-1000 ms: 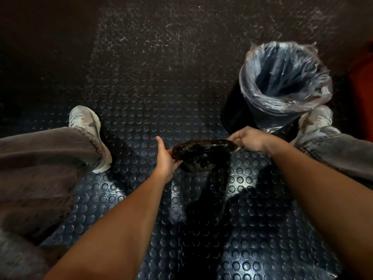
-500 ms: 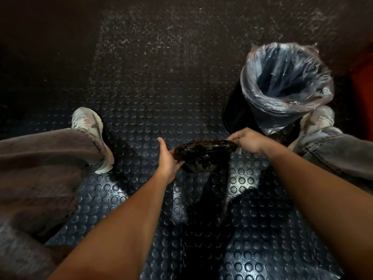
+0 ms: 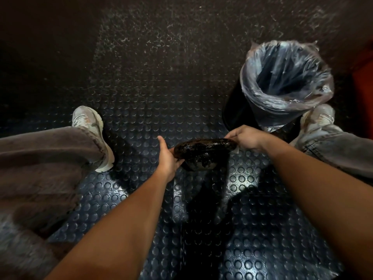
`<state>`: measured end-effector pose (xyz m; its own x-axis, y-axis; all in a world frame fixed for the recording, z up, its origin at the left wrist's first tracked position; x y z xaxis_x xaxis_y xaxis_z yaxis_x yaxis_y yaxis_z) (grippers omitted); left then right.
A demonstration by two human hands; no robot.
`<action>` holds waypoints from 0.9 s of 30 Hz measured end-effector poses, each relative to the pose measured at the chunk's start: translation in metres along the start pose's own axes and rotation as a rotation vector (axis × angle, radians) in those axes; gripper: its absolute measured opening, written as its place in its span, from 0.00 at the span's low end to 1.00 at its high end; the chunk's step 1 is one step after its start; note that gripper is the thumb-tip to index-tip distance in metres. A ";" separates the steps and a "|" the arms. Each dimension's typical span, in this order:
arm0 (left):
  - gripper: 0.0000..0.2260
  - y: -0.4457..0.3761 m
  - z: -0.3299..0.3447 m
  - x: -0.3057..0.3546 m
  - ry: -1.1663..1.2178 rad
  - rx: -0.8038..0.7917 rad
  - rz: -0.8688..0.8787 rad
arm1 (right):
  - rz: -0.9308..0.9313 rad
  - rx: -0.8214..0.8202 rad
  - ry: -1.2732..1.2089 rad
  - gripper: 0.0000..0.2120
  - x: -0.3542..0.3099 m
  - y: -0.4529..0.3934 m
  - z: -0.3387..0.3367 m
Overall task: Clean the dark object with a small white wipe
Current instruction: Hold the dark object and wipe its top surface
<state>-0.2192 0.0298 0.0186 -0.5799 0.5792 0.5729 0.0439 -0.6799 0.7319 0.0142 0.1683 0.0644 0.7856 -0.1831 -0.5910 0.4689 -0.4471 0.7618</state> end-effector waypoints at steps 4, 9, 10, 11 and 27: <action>0.42 -0.001 -0.002 -0.001 0.000 0.006 -0.005 | -0.049 -0.042 -0.004 0.10 -0.010 0.006 -0.009; 0.43 -0.006 -0.005 -0.005 0.003 -0.001 -0.012 | -0.047 0.066 -0.169 0.09 0.022 0.010 -0.006; 0.42 -0.007 -0.006 -0.005 0.001 -0.007 -0.016 | -0.038 0.061 -0.191 0.09 0.023 0.009 -0.001; 0.41 -0.008 -0.006 -0.005 -0.006 -0.008 -0.020 | -0.025 0.063 -0.196 0.09 0.020 0.007 0.004; 0.13 -0.010 -0.003 -0.009 -0.094 0.122 -0.010 | -0.045 0.061 -0.248 0.10 0.016 -0.003 0.008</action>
<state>-0.2169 0.0296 0.0045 -0.5026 0.6291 0.5930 0.1402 -0.6175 0.7739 0.0222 0.1597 0.0502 0.6378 -0.3679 -0.6767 0.4701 -0.5100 0.7203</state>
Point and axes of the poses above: each hand's wrist, its own y-axis away from the middle knuckle, its own z-axis out of the palm, x = y × z, the point moved 4 cm from there along -y, towards the middle knuckle, and after that the axes turned 9 degrees about -x, right-handed, at the moved point
